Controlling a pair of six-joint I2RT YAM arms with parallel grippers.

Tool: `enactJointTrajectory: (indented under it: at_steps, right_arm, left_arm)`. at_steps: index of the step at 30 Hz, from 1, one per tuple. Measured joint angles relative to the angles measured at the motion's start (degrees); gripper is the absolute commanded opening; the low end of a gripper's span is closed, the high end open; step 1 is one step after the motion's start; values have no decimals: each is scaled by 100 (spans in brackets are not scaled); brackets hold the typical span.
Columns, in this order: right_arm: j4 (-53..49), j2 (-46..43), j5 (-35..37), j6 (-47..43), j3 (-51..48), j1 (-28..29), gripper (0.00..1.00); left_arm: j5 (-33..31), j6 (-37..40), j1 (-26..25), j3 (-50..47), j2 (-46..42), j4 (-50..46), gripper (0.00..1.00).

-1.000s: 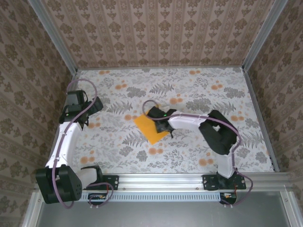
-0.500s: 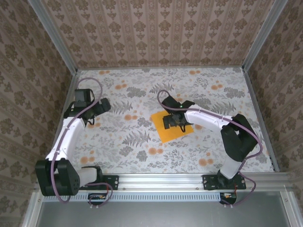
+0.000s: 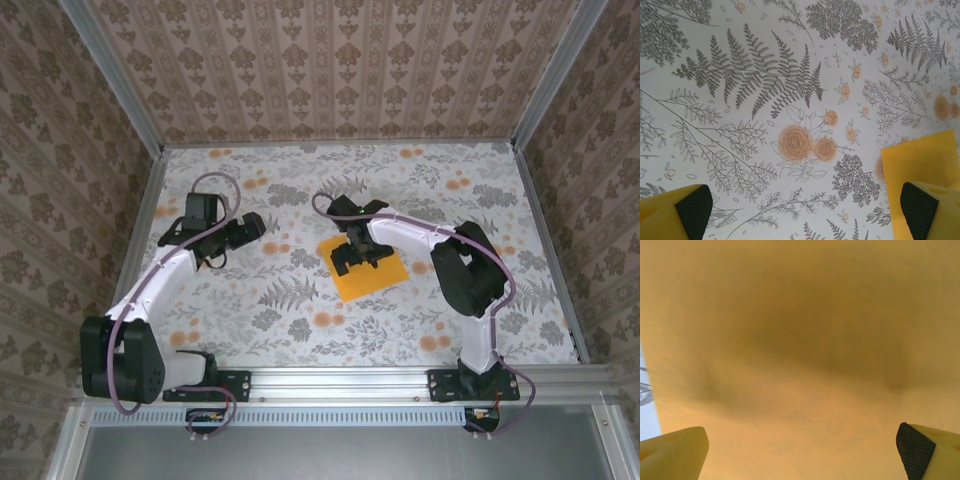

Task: Fold a paper plane with a square sheet of paper (pick it up from the middle)
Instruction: Fold the square sheet of paper in half at the center of the table.

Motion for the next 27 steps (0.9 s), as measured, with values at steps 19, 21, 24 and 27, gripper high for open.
enactJointTrajectory:
  at_steps: [19,21,24,27]
  right_arm:
    - [-26,363,-424,-245,122,-372,100]
    - [-28,385,-424,-278,170,-372,100]
    - [-24,461,-420,-297,229,-372,100]
    - [-52,555,-422,-297,286,-372,100]
  left_arm:
    - [-17,-634,-144,-103,251,479,100]
    - [-17,-640,-144,-105,282,503,100]
    - [-17,-640,-144,-111,345,518,100]
    - [-17,-640,-144,-127,363,516,100]
